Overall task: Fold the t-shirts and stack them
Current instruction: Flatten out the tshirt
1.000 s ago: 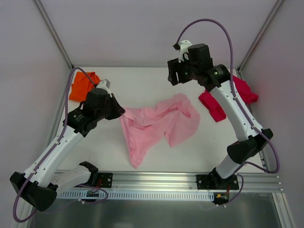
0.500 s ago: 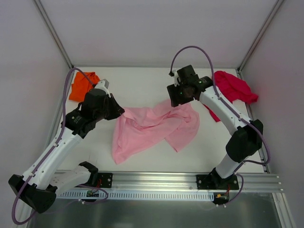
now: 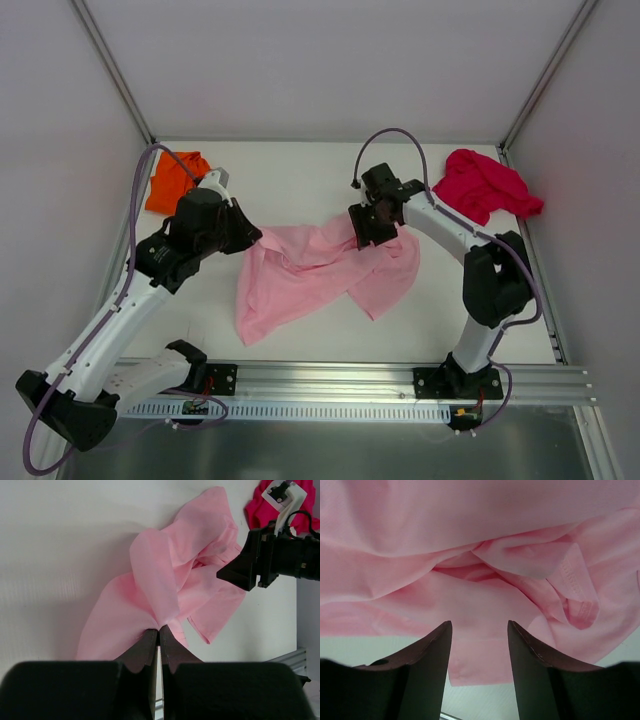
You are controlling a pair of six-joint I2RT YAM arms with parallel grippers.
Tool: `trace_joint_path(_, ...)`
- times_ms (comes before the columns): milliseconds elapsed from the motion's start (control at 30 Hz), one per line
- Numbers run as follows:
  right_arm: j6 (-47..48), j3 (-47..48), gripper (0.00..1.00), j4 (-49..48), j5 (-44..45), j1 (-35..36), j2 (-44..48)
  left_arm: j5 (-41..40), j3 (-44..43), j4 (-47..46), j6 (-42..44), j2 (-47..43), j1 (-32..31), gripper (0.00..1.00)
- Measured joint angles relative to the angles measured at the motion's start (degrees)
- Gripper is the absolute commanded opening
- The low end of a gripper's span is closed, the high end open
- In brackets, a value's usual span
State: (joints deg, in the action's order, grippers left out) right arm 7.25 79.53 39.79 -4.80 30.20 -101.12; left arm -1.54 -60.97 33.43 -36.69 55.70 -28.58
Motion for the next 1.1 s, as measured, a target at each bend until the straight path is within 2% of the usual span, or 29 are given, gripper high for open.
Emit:
trace_joint_path(367,-1.4,0.7,0.47,-4.1,4.7,-0.4,-8.0,-0.7,0.0,2.9,0.0,-2.2,0.0,0.00)
trace_joint_path(567,-1.7,6.1,0.47,-4.6,7.1,-0.7,-12.0,-2.3,0.0,4.8,0.0,-3.3,0.0,0.00)
trace_joint_path(1000,-1.7,9.7,0.47,-5.3,7.8,-2.0,-12.3,-3.5,-0.1,6.4,-0.2,-3.4,0.0,0.00)
trace_joint_path(1100,-1.7,9.7,0.42,-5.3,7.8,-2.4,-12.3,-3.5,-0.1,6.4,-0.1,-3.4,0.0,0.00)
